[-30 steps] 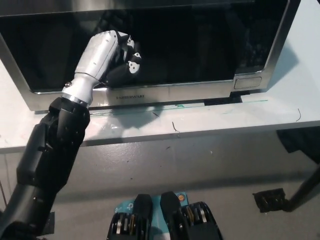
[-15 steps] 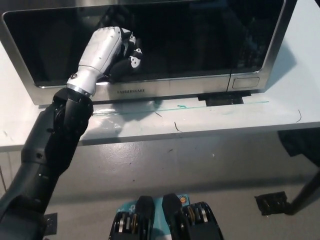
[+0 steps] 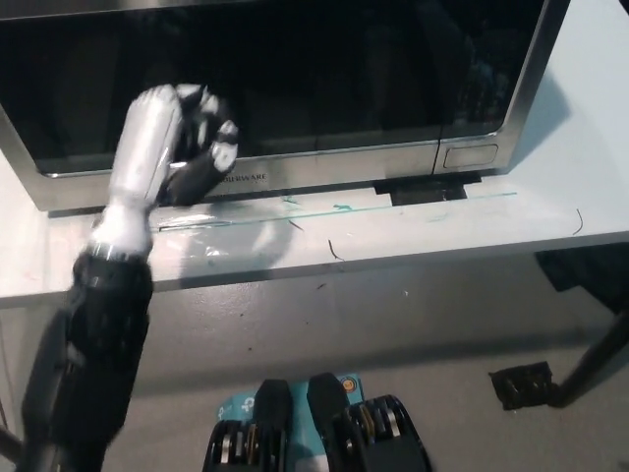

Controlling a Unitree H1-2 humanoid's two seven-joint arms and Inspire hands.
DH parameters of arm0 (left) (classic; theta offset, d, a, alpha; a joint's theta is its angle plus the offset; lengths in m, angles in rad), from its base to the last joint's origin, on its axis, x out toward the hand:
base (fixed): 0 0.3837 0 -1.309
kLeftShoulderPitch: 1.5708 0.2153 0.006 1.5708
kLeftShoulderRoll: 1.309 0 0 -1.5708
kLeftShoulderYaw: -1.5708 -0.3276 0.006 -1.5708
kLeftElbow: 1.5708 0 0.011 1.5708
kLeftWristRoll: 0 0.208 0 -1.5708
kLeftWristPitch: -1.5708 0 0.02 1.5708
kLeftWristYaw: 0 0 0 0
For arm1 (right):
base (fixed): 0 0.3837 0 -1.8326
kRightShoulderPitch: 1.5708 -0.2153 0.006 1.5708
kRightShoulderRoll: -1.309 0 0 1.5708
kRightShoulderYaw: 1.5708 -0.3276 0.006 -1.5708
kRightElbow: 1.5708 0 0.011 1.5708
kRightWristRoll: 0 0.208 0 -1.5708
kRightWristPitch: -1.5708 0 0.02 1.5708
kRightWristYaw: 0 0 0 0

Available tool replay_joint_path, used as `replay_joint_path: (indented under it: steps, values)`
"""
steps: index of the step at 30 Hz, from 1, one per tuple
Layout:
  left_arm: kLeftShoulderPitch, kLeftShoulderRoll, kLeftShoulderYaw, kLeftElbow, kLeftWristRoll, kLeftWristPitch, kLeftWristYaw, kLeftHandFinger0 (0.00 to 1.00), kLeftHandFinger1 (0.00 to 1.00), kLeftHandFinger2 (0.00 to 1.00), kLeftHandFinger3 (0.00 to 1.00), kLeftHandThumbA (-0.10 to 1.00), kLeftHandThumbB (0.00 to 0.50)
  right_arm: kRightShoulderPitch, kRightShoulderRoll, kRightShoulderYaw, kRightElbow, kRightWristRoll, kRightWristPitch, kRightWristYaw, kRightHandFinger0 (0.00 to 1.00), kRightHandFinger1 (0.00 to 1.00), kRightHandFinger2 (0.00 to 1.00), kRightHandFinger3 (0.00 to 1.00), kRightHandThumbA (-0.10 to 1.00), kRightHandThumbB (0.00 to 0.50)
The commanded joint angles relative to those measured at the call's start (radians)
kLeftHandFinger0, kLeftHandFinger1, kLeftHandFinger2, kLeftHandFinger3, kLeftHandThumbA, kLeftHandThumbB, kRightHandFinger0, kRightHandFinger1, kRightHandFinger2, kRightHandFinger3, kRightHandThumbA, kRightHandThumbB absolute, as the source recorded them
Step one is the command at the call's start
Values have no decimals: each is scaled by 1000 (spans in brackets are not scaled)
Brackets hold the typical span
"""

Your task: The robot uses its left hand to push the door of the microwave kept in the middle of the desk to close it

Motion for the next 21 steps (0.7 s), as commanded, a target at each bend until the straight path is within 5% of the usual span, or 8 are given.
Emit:
replay_joint_path:
  steps: [1, 5, 7, 12, 16, 21]
  values:
    - [170, -11, 61, -245, -206, 82, -43, 0, 0, 34, 256, -100, 34, -10, -10, -4, -23, 3, -25, -17, 266, 308, 371, 495, -100, 181]
    - [292, -23, 82, -292, -277, 101, -58, 0, 0, 11, 276, -100, 16, -11, -16, 2, -19, -9, -34, -22, 250, 305, 374, 503, -100, 176]
    - [381, -39, 109, -269, -264, 97, -36, 18, 11, 42, 269, -100, 25, -11, -18, 7, -18, -18, -25, -26, 332, 359, 395, 509, -100, 177]
    - [456, -82, 157, -167, -267, 40, 5, 0, 0, 80, 266, -100, 28, -20, -23, 6, -5, -10, -30, -20, 342, 362, 410, 501, -100, 179]
    - [504, -148, 219, -65, -270, 99, 49, 0, 0, 71, 287, -99, 27, -24, -29, 13, 8, -20, -47, -26, 302, 327, 383, 501, -100, 175]
    - [516, -170, 264, 86, -290, 67, 57, 0, 0, 66, 307, -100, 42, -28, -30, 7, 6, -4, -37, -21, 319, 342, 388, 494, -100, 187]
